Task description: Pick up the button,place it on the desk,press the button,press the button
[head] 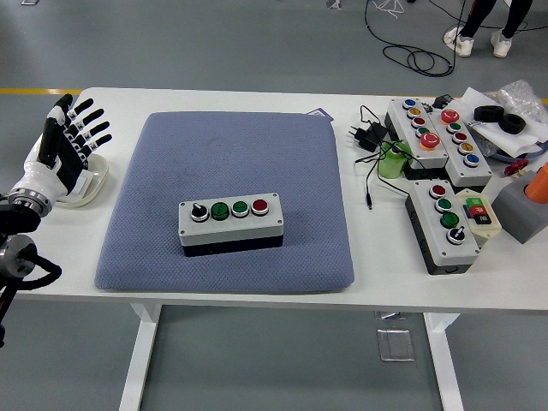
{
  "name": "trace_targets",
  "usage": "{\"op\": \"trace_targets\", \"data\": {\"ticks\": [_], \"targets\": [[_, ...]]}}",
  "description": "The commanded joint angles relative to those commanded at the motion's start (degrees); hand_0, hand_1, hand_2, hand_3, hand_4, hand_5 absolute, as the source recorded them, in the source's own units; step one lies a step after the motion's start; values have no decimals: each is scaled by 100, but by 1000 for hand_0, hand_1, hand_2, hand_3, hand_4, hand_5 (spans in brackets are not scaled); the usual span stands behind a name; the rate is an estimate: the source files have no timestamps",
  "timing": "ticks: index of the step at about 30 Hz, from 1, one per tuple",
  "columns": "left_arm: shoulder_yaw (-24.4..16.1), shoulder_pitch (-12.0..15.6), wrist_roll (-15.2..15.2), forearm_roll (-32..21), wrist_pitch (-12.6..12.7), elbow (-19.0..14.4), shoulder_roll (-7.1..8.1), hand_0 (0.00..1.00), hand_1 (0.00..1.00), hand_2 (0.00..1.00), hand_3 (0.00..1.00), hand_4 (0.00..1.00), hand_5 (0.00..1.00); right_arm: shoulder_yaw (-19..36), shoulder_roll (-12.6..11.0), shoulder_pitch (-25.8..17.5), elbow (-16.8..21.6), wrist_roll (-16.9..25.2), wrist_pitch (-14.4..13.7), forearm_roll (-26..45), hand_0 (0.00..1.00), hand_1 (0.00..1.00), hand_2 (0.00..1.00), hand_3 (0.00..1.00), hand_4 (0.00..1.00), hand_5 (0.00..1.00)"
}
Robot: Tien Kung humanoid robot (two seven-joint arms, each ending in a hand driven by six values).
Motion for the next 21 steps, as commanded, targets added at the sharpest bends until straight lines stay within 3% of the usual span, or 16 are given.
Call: {"op": "trace_targets", "data": {"ticks": [21], "targets": [[-147, 17, -41, 64, -190, -79, 74, 812, 862, 901, 918, 620, 998, 63, 18, 104, 0, 10, 29, -159, 637, 444, 617, 565, 312, 232]]}}
